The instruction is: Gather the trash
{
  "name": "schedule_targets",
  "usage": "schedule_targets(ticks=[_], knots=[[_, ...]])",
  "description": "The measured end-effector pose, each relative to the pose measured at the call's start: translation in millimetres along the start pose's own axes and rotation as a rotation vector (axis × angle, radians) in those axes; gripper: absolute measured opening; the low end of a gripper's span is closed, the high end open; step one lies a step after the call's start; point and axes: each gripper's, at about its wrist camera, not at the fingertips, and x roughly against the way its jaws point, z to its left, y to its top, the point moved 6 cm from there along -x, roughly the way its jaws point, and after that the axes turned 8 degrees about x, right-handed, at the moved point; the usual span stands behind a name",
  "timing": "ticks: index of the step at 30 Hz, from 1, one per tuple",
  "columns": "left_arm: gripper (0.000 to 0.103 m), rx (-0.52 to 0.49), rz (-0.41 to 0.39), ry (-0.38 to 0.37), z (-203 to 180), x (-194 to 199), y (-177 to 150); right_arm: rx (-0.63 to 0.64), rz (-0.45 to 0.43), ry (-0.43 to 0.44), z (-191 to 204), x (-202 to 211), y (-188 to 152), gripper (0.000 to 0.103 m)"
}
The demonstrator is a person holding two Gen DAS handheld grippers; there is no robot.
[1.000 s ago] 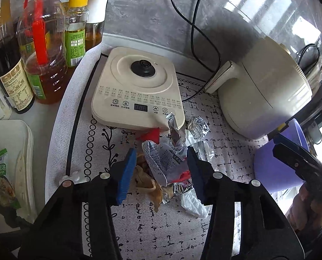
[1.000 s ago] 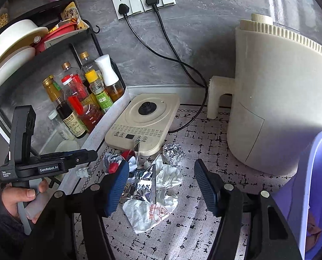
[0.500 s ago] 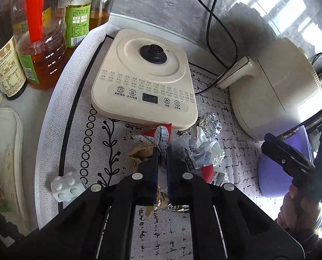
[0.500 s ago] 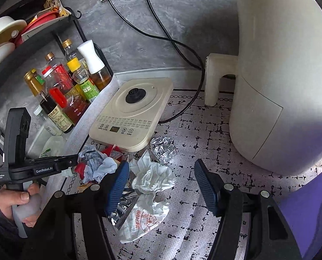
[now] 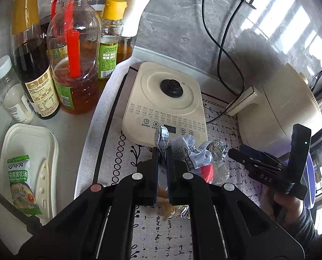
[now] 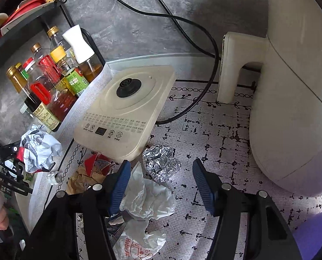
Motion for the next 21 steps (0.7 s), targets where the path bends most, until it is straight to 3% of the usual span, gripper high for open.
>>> schedule_targets(ticks=[3,6,8,9,15,21], knots=[[0.007,0.009,0.002,-0.002,1,-5,0,-0.003,0.001,-0.023,-4,-13,3,0.081],[0.007,-0.001,0.007,0.002,-2,-7,-1,0.022,0.028,-0.031,-6,-32,2,0.084],[0.007,-0.013,0.002,0.003,-5,-4,-1,0.02,0.046,-0.033,-8,-40,0,0.063],[0.007,-0.017,-0.002,0.002,-7,-3,0,0.016,0.056,-0.003,-7,-41,-1,0.043],[0.007,-0.034,-0.034,-0.022,-16,14,2,0.021,-0.001,0.013,-1,-3,-1,0.041],[0.007,-0.066,-0.079,-0.078,-35,38,2,0.036,-0.106,0.006,10,64,0,0.041]])
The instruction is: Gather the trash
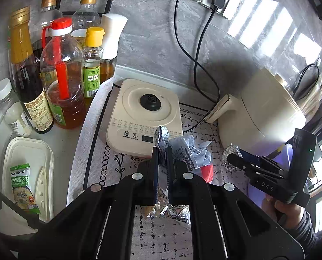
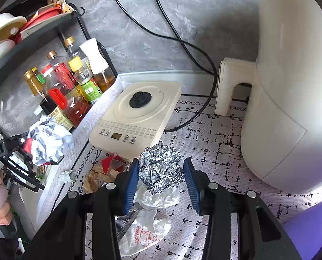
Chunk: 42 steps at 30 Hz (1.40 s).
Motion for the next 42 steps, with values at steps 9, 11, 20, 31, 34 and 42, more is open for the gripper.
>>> schedule_targets(ticks=[9,11,20,31,34,42], knots=[[0.007,-0.111,-0.05,-0.116,-63,36,-2,-0.035,-0.182,-0.054,0,116,6,0.041],[0.007,-0.139,-0.046,-0.14,-78,38,-4,-0.047,-0.218,-0.085,-4,138,4,0.042],[0.007,-0.235,0.008,-0.249,-147,26,-21,-0.139,-0.312,-0.246,-57,217,-15,0.042],[0.007,-0.361,0.066,-0.383,-240,6,-48,-0.286,-0.355,-0.462,-145,290,-62,0.072],[0.007,-0.386,0.076,-0.423,-261,1,-52,-0.315,-0.356,-0.491,-156,304,-76,0.072],[0.007,-0.457,0.119,-0.495,-310,-18,-68,-0.403,-0.373,-0.569,-175,341,-119,0.074]])
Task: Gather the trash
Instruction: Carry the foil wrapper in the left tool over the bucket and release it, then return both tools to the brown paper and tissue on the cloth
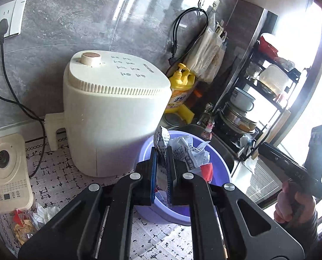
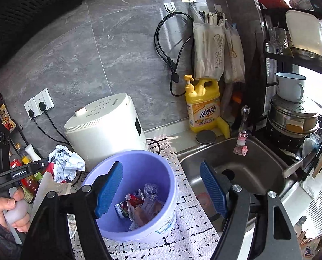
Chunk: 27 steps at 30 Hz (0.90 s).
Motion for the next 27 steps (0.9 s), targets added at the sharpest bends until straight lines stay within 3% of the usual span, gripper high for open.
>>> schedule_targets(ticks=[5,7,8,9,10,13,22,27], knots=[[0.011,-0.023,0.043,-0.054,-23,-26,2,-0.042,-0.008,-0.053,-22,16,-8,0.075],[0.037,-0.019,0.066,-0.102,-33,-33,2,-0.055,-0.007,-0.07,-29,20,-11,0.075],[0.071,-0.019,0.065,-0.119,-37,-34,1,-0.061,-0.006,-0.077,-33,22,-13,0.075],[0.086,-0.022,0.049,-0.128,-41,-33,1,-0.066,-0.005,-0.081,-35,23,-14,0.075],[0.09,-0.023,0.031,-0.128,-43,-32,1,-0.07,-0.005,-0.085,-37,24,-15,0.076],[0.097,-0.004,0.024,-0.105,-37,-29,1,-0.072,-0.009,-0.088,-36,26,-16,0.076],[0.097,0.066,-0.012,0.059,14,5,-1,-0.041,-0.023,-0.023,-3,18,-11,0.092],[0.097,0.095,-0.041,0.128,44,35,-9,-0.013,-0.011,0.045,28,7,-10,0.095]])
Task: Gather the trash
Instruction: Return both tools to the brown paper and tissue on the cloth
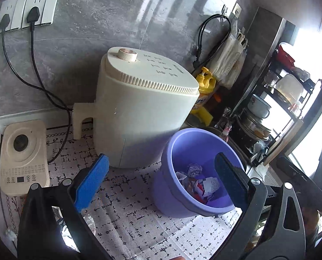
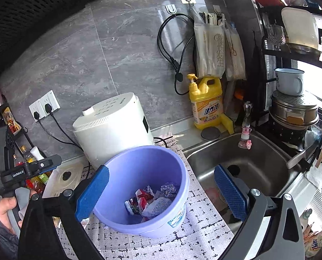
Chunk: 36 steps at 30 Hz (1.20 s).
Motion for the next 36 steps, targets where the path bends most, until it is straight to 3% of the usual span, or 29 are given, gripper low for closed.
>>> schedule_targets(ticks=[21,24,27,31,36], knots=[[0.097,0.227,-0.124,0.324,153,112,-27,0.247,0.065,0.38,184,-59,-1,0.094],[0.097,0.238,-0.14,0.36,165,123,-32,0.279,0.1,0.44,208,-69,-8,0.086],[0.097,0.254,-0.151,0.378,175,132,-36,0.317,0.17,0.508,230,-84,-20,0.064],[0.095,0.279,-0.162,0.429,189,139,-45,0.381,0.218,0.551,257,-99,-35,0.062],[0.078,0.337,-0.145,0.462,211,136,-58,0.434,0.278,0.574,280,-124,-51,0.059]])
